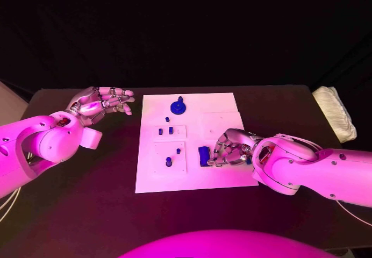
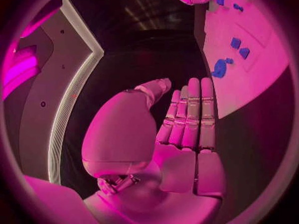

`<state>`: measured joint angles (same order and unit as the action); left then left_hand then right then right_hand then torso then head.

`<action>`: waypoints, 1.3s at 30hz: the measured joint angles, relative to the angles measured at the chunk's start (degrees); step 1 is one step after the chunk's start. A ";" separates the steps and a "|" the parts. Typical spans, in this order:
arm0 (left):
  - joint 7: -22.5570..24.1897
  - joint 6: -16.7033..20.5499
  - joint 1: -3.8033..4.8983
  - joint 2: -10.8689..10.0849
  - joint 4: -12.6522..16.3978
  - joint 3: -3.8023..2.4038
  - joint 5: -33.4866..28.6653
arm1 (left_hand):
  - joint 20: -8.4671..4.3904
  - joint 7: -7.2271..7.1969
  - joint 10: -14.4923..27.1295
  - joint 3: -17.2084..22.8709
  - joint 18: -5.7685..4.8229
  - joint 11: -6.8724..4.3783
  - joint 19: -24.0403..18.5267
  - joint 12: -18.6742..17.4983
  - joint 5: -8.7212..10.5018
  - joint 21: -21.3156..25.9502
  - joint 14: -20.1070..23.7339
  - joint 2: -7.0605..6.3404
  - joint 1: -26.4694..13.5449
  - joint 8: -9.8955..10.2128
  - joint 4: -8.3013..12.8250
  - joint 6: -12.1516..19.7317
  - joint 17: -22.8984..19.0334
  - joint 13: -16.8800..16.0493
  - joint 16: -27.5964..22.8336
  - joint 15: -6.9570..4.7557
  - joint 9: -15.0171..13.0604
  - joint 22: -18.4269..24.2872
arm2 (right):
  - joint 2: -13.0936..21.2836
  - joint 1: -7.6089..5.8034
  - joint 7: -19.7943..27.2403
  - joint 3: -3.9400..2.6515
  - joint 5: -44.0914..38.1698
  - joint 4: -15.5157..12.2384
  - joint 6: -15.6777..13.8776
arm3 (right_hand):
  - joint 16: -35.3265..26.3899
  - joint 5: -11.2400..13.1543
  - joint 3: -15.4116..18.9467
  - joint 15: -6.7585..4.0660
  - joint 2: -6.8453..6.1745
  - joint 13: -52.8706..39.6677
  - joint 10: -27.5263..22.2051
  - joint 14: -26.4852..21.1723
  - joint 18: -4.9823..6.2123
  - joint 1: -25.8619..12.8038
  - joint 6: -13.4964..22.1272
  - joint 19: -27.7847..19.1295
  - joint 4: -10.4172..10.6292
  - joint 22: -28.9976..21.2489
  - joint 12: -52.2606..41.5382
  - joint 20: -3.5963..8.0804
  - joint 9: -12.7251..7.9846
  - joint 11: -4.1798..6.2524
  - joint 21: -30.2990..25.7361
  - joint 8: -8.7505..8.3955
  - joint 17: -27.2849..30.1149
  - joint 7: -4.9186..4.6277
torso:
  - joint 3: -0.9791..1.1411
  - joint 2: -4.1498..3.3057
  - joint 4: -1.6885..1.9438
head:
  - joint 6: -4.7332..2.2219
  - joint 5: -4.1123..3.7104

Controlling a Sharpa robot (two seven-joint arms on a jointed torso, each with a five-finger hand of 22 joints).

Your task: Assemble the parts on the task board

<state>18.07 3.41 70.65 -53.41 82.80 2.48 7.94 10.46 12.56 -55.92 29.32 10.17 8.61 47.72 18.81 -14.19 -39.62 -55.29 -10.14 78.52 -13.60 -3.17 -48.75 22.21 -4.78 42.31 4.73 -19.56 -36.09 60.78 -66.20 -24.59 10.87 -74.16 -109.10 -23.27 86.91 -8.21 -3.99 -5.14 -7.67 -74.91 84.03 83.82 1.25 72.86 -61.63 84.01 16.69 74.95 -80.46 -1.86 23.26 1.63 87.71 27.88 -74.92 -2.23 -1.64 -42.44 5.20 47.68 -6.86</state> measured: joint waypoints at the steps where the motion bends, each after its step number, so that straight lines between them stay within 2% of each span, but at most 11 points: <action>1: 0.00 0.00 0.00 0.00 0.00 0.00 0.00 | 0.00 0.00 0.00 0.00 0.00 0.00 0.00 0.00 0.00 0.00 0.00 0.00 0.00 0.00 0.00 0.00 0.00 0.00 0.00 0.00 0.00 0.00 | 0.07 0.01 -0.01 0.00 0.06 0.00 0.01 | 0.00 -0.01 0.00 0.00 -0.28 0.00 0.00 0.00 0.00 -0.28 0.00 0.00 0.00 0.00 0.00 0.00 -0.06 0.00 0.00 -0.07 0.00 0.00 | 0.00 0.00 -0.01 | 0.01 -0.01; 4: -0.02 0.00 0.00 0.00 0.00 0.00 -0.01 | 0.00 0.00 0.00 0.00 0.00 0.00 0.00 0.00 0.00 0.00 0.00 0.00 0.00 0.00 0.00 0.00 0.00 0.00 0.00 0.00 0.00 0.00 | 0.67 0.05 0.04 0.01 0.32 -0.18 -0.02 | 0.00 -0.43 0.00 0.00 -1.11 0.00 0.00 0.00 0.00 -1.12 0.13 0.00 0.00 0.00 0.51 0.00 -0.29 0.00 -0.41 -0.60 0.00 -0.13 | 0.00 0.00 -0.03 | 0.02 -0.08; 6: -0.03 -0.01 0.00 -0.01 -0.01 0.00 -0.01 | 0.00 0.00 0.00 0.00 0.00 0.00 0.00 0.00 0.00 0.00 0.00 0.00 0.00 0.00 0.00 0.00 0.00 0.00 0.00 0.00 0.00 0.00 | 1.35 0.07 0.26 0.02 0.65 -0.46 -0.24 | 0.00 -0.44 0.00 0.03 -1.24 0.00 0.00 0.03 0.00 -1.24 0.66 0.00 0.00 0.00 1.08 0.00 -0.50 0.00 -0.84 -0.96 0.00 -0.66 | 0.00 0.02 -0.03 | 0.04 -0.16; 9: -0.03 -0.01 -0.01 -0.02 -0.01 0.00 -0.01 | 0.00 0.00 0.00 0.00 0.00 0.00 0.00 0.00 0.00 0.00 0.00 0.00 0.00 0.00 0.00 0.00 -0.01 0.00 0.00 0.00 0.00 0.00 | 3.04 0.08 1.29 0.04 1.50 -1.02 -1.31 | -0.35 -0.78 0.00 0.89 -1.48 0.00 -0.04 0.17 0.00 -1.28 3.21 0.00 0.00 -0.01 2.15 0.00 -1.20 -1.06 -2.44 -2.66 0.00 -1.70 | -0.02 0.05 -0.04 | -0.01 -0.36; 11: -0.03 -0.01 -0.01 -0.01 -0.01 0.00 -0.02 | 0.00 0.00 0.00 0.16 0.00 0.00 0.00 0.00 0.00 0.28 0.00 0.18 -0.18 0.00 -0.16 0.00 0.05 0.00 0.00 0.00 0.00 0.11 | 4.65 0.09 2.61 0.04 2.19 -1.38 -2.67 | -0.35 -0.78 -0.34 1.37 -2.22 0.00 0.01 0.30 0.01 -0.01 4.66 -0.02 -0.33 -0.01 2.15 -0.49 -1.54 -1.67 -3.07 -3.73 0.00 -2.39 | -0.03 0.08 -0.07 | -0.06 -0.54; 15: 0.00 -0.01 -0.01 0.01 0.00 0.00 -0.08 | 0.00 0.00 0.00 0.01 0.00 0.00 -0.01 0.00 0.00 0.29 0.00 0.23 -0.23 0.00 -0.32 0.00 0.08 0.00 0.00 0.00 0.00 0.13 | 7.79 0.08 5.74 0.04 3.37 -1.67 -5.80 | -0.78 -1.32 -1.13 1.69 -2.26 0.00 -0.11 0.23 0.01 2.89 5.49 0.03 -0.81 -0.01 2.82 -0.88 -1.84 -1.96 -4.07 -4.68 0.01 -3.22 | -0.03 0.14 -0.13 | -0.32 -0.96; 19: 0.22 -0.01 -0.03 -0.01 0.11 0.00 -0.35 | 0.00 0.00 0.22 0.01 0.00 0.22 -0.01 0.00 0.00 0.29 0.00 0.20 -0.25 0.00 -0.32 0.00 0.08 0.00 0.00 0.00 0.00 0.21 | 10.62 0.06 8.44 0.05 3.74 -1.53 -8.29 | -0.79 -1.32 -1.43 1.99 -2.76 0.00 0.00 0.11 0.01 3.94 5.57 -0.11 -0.80 -0.01 3.08 -1.15 -1.95 -2.26 -4.40 -5.16 0.01 -3.31 | -0.03 0.16 -0.29 | -0.56 -1.34; 24: 0.61 -0.01 -0.11 -0.05 0.32 0.00 -0.77 | 0.00 0.00 0.22 0.01 0.00 0.22 -0.01 0.00 0.00 0.29 0.00 -0.01 -0.46 0.00 -0.32 0.00 0.15 0.00 0.00 0.00 0.00 0.22 | 13.83 0.06 9.96 0.24 2.55 -1.19 -9.88 | -1.02 -1.32 -1.43 1.99 -3.04 0.00 0.00 0.11 0.01 4.22 5.58 -0.11 -0.80 -0.02 3.49 -1.15 -1.95 -2.26 -4.67 -5.16 0.01 -3.32 | 0.01 0.27 -0.49 | -0.71 -1.73; 32: 1.08 -0.01 -0.47 -0.10 0.45 0.00 -1.18 | -0.01 0.00 0.22 -0.15 0.00 0.22 -0.01 0.00 0.00 0.29 0.00 0.00 -0.46 0.00 -0.47 0.00 0.14 0.00 0.00 0.00 0.00 0.28 | 16.31 0.07 9.11 0.47 -1.77 -0.94 -10.11 | -2.00 -1.09 -1.01 1.99 -3.05 0.00 0.00 0.11 0.00 4.21 5.58 0.10 -0.39 -0.02 5.34 -1.35 -1.95 -2.26 -6.51 -5.16 0.01 -3.32 | 0.05 0.39 -0.65 | -0.65 -2.17; 35: 1.19 -0.01 -0.68 -0.06 0.42 0.00 -1.25 | -0.01 0.00 0.21 -0.15 0.00 0.22 -0.01 0.00 0.00 0.28 0.00 0.00 -0.46 0.00 -0.47 0.00 0.14 0.00 0.00 0.00 0.00 0.28 | 16.56 0.08 8.16 0.57 -3.24 -0.92 -9.74 | -2.00 -0.96 -0.61 1.99 -3.76 0.00 0.00 0.11 0.00 3.39 4.85 0.10 0.01 -0.03 5.34 -1.35 -1.84 -2.26 -6.51 -5.16 0.01 -3.06 | 0.12 0.45 -0.72 | -0.71 -2.18; 39: 1.27 -0.01 -0.79 -0.03 0.36 0.00 -1.32 | -0.01 0.00 0.21 -0.15 0.00 0.22 -0.01 0.00 0.00 0.62 0.00 0.00 -0.46 0.00 -0.47 0.00 0.14 0.00 0.00 0.00 0.00 0.28 | 16.40 0.17 6.78 0.66 -4.63 -0.74 -8.73 | -2.00 -0.77 -0.13 1.99 -3.22 0.00 0.00 0.11 0.01 1.62 4.40 0.10 0.00 -0.03 5.03 -1.35 -1.68 -2.25 -6.18 -5.16 0.01 -2.77 | 0.15 0.53 -0.76 | -0.64 -2.21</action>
<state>19.34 3.39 69.86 -53.44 83.17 2.48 6.63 10.45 12.56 -55.71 29.17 10.17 8.82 47.71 18.81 -14.19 -39.00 -55.29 -10.14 78.07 -13.60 -3.64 -48.75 22.35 -4.77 42.31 4.73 -19.56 -35.82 77.18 -66.03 -17.81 11.53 -78.79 -109.83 -32.00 84.91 -8.99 -4.12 -3.15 -10.89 -74.90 84.03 83.94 1.25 74.48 -57.23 84.11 16.70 74.92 -75.43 -3.21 21.58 -0.62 81.53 22.72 -74.90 -5.00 -1.49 -41.91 4.44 47.04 -9.06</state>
